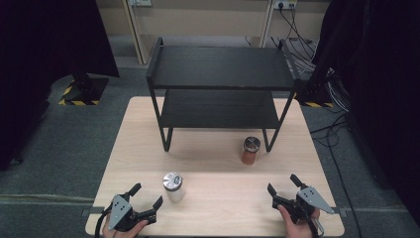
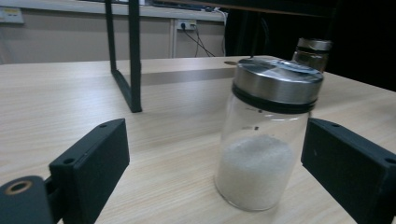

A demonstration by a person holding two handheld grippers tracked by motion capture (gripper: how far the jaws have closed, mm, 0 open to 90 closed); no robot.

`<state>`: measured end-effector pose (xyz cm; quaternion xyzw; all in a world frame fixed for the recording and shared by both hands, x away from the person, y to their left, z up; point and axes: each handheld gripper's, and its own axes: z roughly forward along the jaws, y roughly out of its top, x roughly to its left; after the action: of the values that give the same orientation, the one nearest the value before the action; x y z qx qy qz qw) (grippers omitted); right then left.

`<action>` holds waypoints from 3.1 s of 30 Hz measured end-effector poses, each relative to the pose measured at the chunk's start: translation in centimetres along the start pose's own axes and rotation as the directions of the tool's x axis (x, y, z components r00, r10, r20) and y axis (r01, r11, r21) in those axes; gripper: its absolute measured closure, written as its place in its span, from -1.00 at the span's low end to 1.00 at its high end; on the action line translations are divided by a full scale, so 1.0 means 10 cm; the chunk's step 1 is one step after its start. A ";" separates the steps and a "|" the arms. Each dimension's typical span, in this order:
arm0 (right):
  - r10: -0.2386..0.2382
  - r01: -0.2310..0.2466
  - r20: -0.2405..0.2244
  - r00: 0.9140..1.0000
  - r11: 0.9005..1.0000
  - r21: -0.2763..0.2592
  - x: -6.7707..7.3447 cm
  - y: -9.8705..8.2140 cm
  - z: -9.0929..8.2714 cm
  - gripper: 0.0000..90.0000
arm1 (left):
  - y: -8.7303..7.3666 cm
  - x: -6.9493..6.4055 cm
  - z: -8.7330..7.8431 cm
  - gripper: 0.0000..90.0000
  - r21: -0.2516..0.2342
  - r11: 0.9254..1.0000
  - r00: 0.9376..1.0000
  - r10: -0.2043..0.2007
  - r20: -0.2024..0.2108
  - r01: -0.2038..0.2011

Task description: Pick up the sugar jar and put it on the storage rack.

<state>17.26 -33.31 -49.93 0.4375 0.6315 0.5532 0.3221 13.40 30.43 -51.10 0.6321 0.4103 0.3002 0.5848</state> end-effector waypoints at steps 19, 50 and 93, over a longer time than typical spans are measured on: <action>-0.004 0.004 -0.007 1.000 1.000 0.014 -0.01 0.03 0.01 -0.90 | 0.16 -0.06 0.24 -0.83 0.047 0.996 0.990 0.063 0.123 -0.069; -0.015 0.016 -0.024 1.000 0.999 0.029 -0.03 0.05 0.03 -0.90 | 0.27 -0.26 0.63 -0.57 0.144 0.986 0.995 0.078 0.063 -0.087; -0.014 0.015 -0.032 0.999 0.999 0.031 -0.04 0.06 0.03 -0.89 | 0.52 -0.47 0.57 -0.31 0.037 0.995 0.995 0.095 -0.031 -0.094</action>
<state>17.80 -33.57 -49.47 0.4290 0.6484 0.5477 0.3092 16.92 23.60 -46.23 0.6561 0.3948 0.3303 0.5519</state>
